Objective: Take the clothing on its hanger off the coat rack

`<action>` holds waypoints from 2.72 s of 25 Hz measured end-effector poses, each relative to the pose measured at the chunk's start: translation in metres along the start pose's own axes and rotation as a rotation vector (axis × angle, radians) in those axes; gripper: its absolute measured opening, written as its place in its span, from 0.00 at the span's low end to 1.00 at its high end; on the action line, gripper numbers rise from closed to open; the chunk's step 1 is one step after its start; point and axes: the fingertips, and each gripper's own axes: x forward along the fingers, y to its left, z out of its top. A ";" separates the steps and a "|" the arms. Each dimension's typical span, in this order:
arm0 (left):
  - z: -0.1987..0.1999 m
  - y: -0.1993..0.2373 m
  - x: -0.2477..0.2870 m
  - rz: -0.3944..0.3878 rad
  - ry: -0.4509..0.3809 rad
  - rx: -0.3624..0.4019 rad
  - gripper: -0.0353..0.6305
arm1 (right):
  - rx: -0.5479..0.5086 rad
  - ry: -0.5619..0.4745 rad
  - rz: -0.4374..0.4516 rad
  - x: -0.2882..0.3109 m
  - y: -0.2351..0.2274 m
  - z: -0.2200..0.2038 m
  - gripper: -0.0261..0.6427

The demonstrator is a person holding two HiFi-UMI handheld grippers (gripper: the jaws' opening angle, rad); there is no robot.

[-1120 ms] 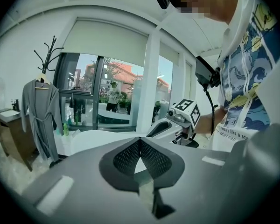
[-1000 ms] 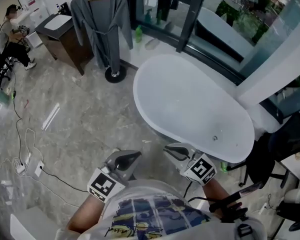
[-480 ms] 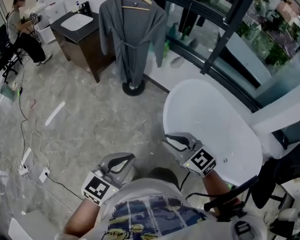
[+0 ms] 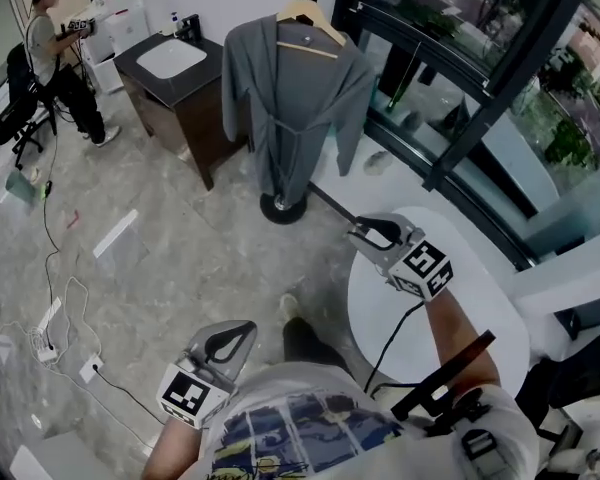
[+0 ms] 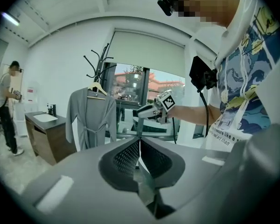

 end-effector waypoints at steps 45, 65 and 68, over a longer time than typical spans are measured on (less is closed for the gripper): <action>0.082 0.181 0.154 0.228 0.030 -0.033 0.07 | -0.058 0.079 0.204 0.234 -0.399 0.159 0.05; 0.061 0.145 0.072 0.251 -0.038 -0.057 0.07 | -0.097 0.071 0.118 0.162 -0.343 0.202 0.05; 0.058 0.137 0.059 0.251 -0.046 -0.058 0.07 | -0.110 0.077 0.110 0.148 -0.324 0.204 0.05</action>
